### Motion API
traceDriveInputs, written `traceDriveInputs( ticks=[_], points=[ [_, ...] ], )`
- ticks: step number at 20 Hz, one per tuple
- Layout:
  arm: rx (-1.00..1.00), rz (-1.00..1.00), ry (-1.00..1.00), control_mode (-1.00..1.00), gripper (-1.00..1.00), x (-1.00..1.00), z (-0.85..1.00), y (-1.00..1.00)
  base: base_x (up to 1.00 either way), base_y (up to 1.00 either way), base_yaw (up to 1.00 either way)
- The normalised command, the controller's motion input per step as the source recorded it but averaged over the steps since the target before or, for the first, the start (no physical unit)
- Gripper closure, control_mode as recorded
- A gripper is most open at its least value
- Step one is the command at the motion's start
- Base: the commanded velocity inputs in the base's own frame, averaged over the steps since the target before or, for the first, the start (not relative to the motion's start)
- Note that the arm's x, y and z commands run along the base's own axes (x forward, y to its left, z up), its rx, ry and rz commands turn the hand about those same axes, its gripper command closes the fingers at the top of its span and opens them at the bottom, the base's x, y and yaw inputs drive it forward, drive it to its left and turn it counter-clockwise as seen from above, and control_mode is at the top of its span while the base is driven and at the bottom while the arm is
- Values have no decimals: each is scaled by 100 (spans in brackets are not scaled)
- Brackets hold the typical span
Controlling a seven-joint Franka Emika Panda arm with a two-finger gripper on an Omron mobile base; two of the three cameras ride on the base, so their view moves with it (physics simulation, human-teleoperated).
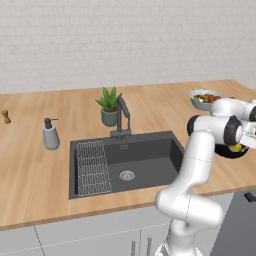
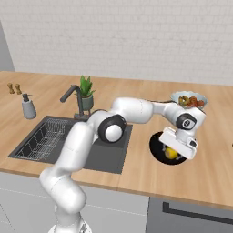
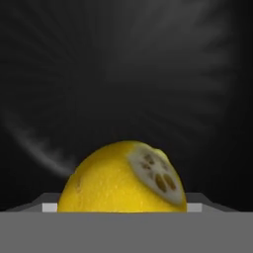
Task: Pick the lemon from the sink and place it in the bowl. Then pick the bowl and place it in the microwave. Then close the microwave door and press the start button.
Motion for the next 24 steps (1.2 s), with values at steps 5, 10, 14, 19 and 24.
traceDriveInputs(
  ticks=[5, 10, 14, 19, 24],
  points=[
    [0, 0, 0, -100, -100, -37, 1, 41, 0, 0, 0],
    [0, 0, -1, -100, -100, -2, 30, 32, 0, 0, 0],
    [0, 0, -4, -100, -100, 0, 66, 1, 0, 0, 0],
    [0, 1, -1, -100, -100, -2, 17, 31, 0, 0, 0],
    [-2, 15, 0, -100, -100, 0, -1, 88, 0, 0, 0]
  ],
)
